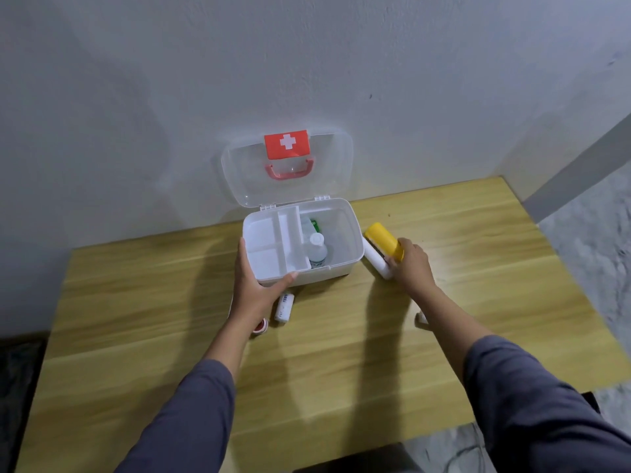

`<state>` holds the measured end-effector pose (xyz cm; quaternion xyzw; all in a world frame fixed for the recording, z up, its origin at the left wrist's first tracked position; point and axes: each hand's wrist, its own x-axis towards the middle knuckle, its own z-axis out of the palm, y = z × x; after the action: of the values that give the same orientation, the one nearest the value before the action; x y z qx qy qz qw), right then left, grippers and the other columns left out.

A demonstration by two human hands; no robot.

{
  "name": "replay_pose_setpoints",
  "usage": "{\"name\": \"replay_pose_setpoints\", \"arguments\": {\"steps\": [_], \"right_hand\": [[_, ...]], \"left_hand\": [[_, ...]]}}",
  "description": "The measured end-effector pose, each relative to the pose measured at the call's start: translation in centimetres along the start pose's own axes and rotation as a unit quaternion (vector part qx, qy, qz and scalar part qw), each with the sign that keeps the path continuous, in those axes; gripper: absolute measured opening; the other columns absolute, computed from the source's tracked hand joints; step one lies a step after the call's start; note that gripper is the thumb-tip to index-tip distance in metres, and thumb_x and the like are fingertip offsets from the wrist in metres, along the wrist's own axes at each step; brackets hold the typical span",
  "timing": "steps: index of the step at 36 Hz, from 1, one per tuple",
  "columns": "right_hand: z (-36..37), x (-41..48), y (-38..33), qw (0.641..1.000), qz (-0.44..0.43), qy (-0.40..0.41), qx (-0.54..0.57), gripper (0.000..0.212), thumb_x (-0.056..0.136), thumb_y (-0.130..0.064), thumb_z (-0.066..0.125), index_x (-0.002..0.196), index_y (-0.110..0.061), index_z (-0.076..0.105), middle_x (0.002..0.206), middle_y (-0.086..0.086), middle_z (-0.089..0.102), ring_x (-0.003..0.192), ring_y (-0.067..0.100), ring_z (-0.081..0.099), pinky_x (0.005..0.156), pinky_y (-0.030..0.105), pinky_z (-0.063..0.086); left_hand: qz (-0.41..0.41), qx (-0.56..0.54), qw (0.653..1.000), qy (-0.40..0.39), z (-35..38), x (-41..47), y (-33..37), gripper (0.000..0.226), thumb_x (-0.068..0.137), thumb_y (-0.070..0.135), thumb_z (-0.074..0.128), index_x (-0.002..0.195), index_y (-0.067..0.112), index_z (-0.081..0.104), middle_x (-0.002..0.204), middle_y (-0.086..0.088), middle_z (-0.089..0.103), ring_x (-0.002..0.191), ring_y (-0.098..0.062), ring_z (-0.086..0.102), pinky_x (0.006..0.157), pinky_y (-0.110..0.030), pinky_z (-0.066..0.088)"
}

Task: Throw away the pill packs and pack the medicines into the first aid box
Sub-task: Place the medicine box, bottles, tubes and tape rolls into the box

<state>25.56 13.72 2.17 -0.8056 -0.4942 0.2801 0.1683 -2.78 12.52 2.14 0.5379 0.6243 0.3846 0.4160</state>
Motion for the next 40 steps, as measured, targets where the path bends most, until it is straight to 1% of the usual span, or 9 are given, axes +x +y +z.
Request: {"name": "replay_pose_setpoints", "arguments": {"steps": [6, 11, 17, 20, 23, 25, 27, 32, 40], "right_hand": [[-0.4, 0.1, -0.1, 0.996, 0.041, 0.046, 0.066, 0.031, 0.089, -0.017, 0.056, 0.112, 0.002, 0.054, 0.11, 0.027, 0.06, 0.101, 0.039, 0.055, 0.075, 0.037, 0.042], [-2.7, -0.1, -0.9, 0.978, 0.057, 0.121, 0.159, 0.023, 0.089, -0.014, 0.057, 0.103, 0.004, 0.061, 0.101, 0.025, 0.064, 0.088, 0.032, 0.057, 0.064, 0.024, 0.031], [-5.9, -0.9, -2.9, 0.956, -0.089, 0.219, 0.175, 0.021, 0.089, -0.019, 0.057, 0.097, -0.001, 0.061, 0.08, 0.009, 0.055, 0.077, 0.022, 0.05, 0.069, 0.027, 0.034], [-7.0, -1.9, -4.9, 0.941, -0.173, 0.236, 0.172, 0.015, 0.089, -0.017, 0.058, 0.095, -0.004, 0.062, 0.078, 0.005, 0.054, 0.073, 0.018, 0.049, 0.059, 0.011, 0.035], [-7.3, -2.8, -6.5, 0.934, -0.241, 0.216, 0.153, 0.018, 0.087, -0.016, 0.062, 0.101, -0.003, 0.061, 0.087, 0.005, 0.057, 0.076, 0.018, 0.053, 0.064, 0.002, 0.04], [-6.9, -3.4, -7.4, 0.935, -0.274, 0.186, 0.131, 0.022, 0.086, -0.015, 0.063, 0.104, -0.002, 0.06, 0.095, 0.012, 0.062, 0.079, 0.022, 0.057, 0.072, 0.018, 0.049], [-6.2, -3.9, -8.0, 0.939, -0.293, 0.149, 0.098, 0.023, 0.086, -0.013, 0.062, 0.106, -0.001, 0.059, 0.102, 0.017, 0.063, 0.085, 0.028, 0.059, 0.077, 0.035, 0.05], [-3.7, -4.9, -9.0, 0.954, -0.289, 0.061, 0.049, 0.03, 0.087, -0.014, 0.058, 0.115, -0.004, 0.055, 0.115, 0.015, 0.059, 0.107, 0.029, 0.05, 0.092, 0.037, 0.042], [-0.4, -5.2, -8.6, 0.96, -0.279, 0.006, -0.005, 0.031, 0.085, -0.012, 0.06, 0.114, -0.002, 0.056, 0.111, 0.016, 0.063, 0.103, 0.032, 0.052, 0.085, 0.038, 0.043]], "left_hand": [[-0.003, 0.0, 1.0, 0.0, 0.0, 0.2, -0.2, 0.114, 0.063, 0.036, 0.085, 0.146, 0.034, 0.007, 0.152, 0.008, 0.023, 0.137, -0.008, 0.025, 0.112, -0.038, 0.029], [-0.001, 0.001, 1.0, -0.001, -0.1, 0.1, -0.2, 0.115, 0.061, 0.04, 0.084, 0.146, 0.034, 0.007, 0.152, 0.006, 0.022, 0.138, -0.01, 0.025, 0.112, -0.042, 0.029], [-0.001, -0.002, 1.0, -0.003, -0.1, 0.2, -0.1, 0.115, 0.056, 0.049, 0.082, 0.145, 0.035, 0.011, 0.15, 0.005, 0.028, 0.136, -0.012, 0.029, 0.11, -0.044, 0.033], [0.0, -0.004, 1.0, 0.0, -0.1, 0.2, 0.0, 0.115, 0.055, 0.048, 0.081, 0.144, 0.035, 0.011, 0.149, 0.005, 0.027, 0.135, -0.012, 0.029, 0.11, -0.044, 0.033], [0.009, -0.002, 1.0, -0.001, -0.1, 0.2, 0.0, 0.113, 0.058, 0.04, 0.084, 0.145, 0.032, 0.012, 0.148, 0.003, 0.028, 0.135, -0.013, 0.03, 0.11, -0.045, 0.032], [0.018, -0.003, 1.0, -0.001, -0.1, 0.2, 0.1, 0.109, 0.06, 0.035, 0.085, 0.144, 0.03, 0.016, 0.145, 0.002, 0.033, 0.132, -0.013, 0.034, 0.109, -0.044, 0.034], [0.025, -0.009, 1.0, -0.002, -0.1, 0.2, 0.4, 0.107, 0.058, 0.036, 0.085, 0.142, 0.03, 0.02, 0.141, 0.003, 0.037, 0.129, -0.012, 0.038, 0.107, -0.043, 0.037], [0.018, -0.014, 1.0, -0.012, -0.3, 0.2, 0.5, 0.106, 0.055, 0.043, 0.084, 0.14, 0.034, 0.021, 0.139, 0.004, 0.039, 0.127, -0.013, 0.04, 0.105, -0.044, 0.039], [0.017, 0.003, 1.0, -0.015, -0.5, 0.1, 0.6, 0.107, 0.058, 0.041, 0.085, 0.141, 0.033, 0.017, 0.142, 0.004, 0.036, 0.129, -0.014, 0.036, 0.106, -0.044, 0.037]]}}
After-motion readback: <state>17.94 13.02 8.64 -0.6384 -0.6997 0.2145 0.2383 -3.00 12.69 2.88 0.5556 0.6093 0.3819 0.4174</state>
